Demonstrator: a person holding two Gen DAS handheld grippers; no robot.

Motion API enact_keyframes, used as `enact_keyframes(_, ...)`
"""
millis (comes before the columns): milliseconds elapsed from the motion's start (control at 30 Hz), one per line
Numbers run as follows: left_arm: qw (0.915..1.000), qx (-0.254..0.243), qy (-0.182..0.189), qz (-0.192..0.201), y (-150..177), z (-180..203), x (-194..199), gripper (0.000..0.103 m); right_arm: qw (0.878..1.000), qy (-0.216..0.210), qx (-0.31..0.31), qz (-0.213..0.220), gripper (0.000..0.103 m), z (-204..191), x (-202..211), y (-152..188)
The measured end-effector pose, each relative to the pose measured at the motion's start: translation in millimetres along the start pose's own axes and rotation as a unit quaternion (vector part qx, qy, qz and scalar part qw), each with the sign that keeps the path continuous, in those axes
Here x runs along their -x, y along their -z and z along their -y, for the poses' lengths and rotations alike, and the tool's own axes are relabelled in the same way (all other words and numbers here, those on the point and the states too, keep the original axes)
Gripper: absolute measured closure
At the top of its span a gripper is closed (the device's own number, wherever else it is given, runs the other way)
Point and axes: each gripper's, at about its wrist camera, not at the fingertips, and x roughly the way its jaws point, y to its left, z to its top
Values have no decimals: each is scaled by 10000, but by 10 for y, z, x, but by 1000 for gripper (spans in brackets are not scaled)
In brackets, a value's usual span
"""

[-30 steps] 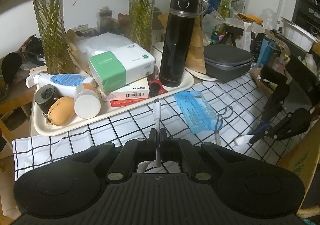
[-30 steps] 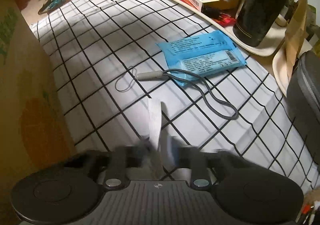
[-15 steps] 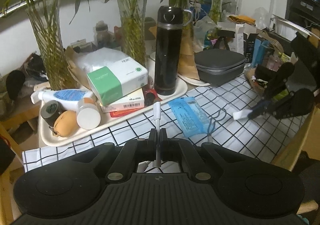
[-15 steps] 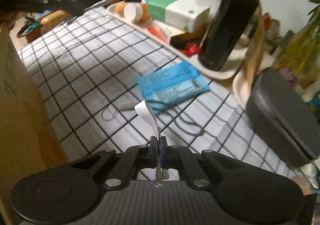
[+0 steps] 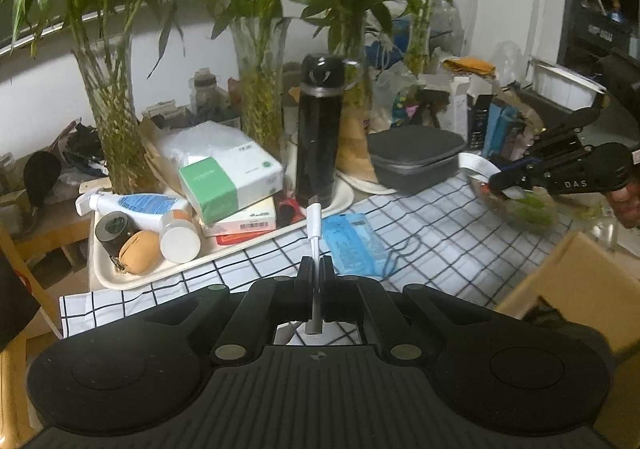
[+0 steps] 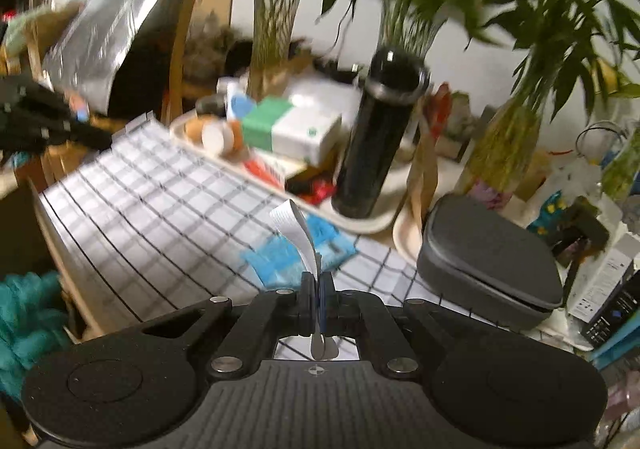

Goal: Organize soft objects
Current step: 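Carry the white stick and strip into the cardboard box and open both tools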

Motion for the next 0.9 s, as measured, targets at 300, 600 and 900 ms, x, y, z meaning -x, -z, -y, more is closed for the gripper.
enact_keyframes(300,9999,-33,29,148,-107,260,435,100,9988,-173,-235,398,99,-268,415,32)
enact_keyframes(600,9999,109,46,-20,-67,494,759,100,9971,-167,-447,588,99,-551,730,92)
enact_keyframes(900,9971,623,6,-444,61,673,948,100,9920,-538,-950,628,99,-810,959,180)
